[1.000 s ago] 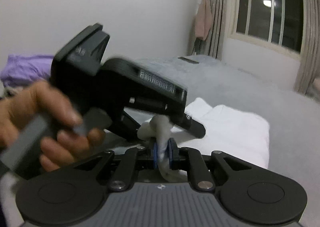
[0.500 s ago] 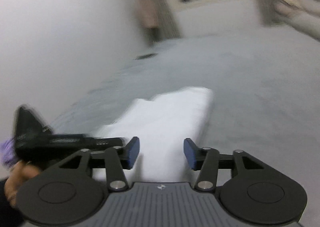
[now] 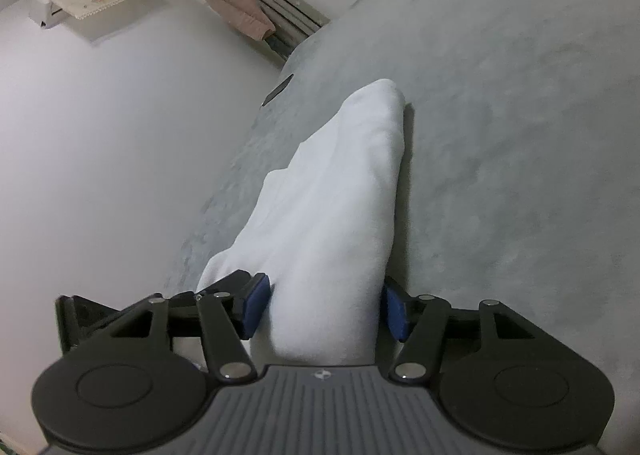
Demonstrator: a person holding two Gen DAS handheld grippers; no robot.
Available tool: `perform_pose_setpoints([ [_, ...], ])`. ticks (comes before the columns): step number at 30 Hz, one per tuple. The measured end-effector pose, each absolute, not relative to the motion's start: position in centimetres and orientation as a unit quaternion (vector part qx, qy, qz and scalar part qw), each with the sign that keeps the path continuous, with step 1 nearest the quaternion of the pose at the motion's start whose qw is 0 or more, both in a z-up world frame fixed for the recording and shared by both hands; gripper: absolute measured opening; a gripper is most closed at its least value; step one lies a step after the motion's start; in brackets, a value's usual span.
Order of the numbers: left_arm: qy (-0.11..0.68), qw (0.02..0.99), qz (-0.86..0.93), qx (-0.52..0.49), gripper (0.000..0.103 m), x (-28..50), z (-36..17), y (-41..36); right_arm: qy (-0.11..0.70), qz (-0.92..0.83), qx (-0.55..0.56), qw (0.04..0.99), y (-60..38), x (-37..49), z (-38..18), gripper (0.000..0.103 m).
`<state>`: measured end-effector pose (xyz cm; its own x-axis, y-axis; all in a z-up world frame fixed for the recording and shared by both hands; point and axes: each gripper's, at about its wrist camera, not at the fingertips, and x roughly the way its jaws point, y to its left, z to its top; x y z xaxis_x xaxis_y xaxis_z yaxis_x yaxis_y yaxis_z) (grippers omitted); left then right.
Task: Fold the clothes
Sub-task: 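Grip the folded white shirt ends firmly with both grippers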
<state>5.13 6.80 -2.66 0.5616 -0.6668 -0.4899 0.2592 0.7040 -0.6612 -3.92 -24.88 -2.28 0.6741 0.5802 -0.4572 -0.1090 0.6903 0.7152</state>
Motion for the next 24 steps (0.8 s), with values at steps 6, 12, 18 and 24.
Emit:
perform_pose_setpoints([
  [6, 0.371, 0.855, -0.27, -0.243, 0.03, 4.5, -2.4, 6.4, 0.331, 0.174, 0.29, 0.881, -23.0, -4.6, -1.4, 0.055],
  [12, 0.356, 0.873, -0.263, -0.202, 0.029, 3.7, -1.3, 5.7, 0.307, 0.145, 0.222, 0.914, -21.1, -5.5, -0.2, 0.048],
  [18, 0.328, 0.894, -0.254, -0.168, 0.029, 2.4, 0.4, 5.9, 0.247, 0.141, 0.09, 0.954, -17.8, -7.4, 1.5, 0.046],
  [24, 0.352, 0.887, -0.247, -0.17, 0.029, 2.8, -0.7, 6.0, 0.303, 0.157, 0.161, 0.926, -19.9, -5.6, -0.4, 0.049],
])
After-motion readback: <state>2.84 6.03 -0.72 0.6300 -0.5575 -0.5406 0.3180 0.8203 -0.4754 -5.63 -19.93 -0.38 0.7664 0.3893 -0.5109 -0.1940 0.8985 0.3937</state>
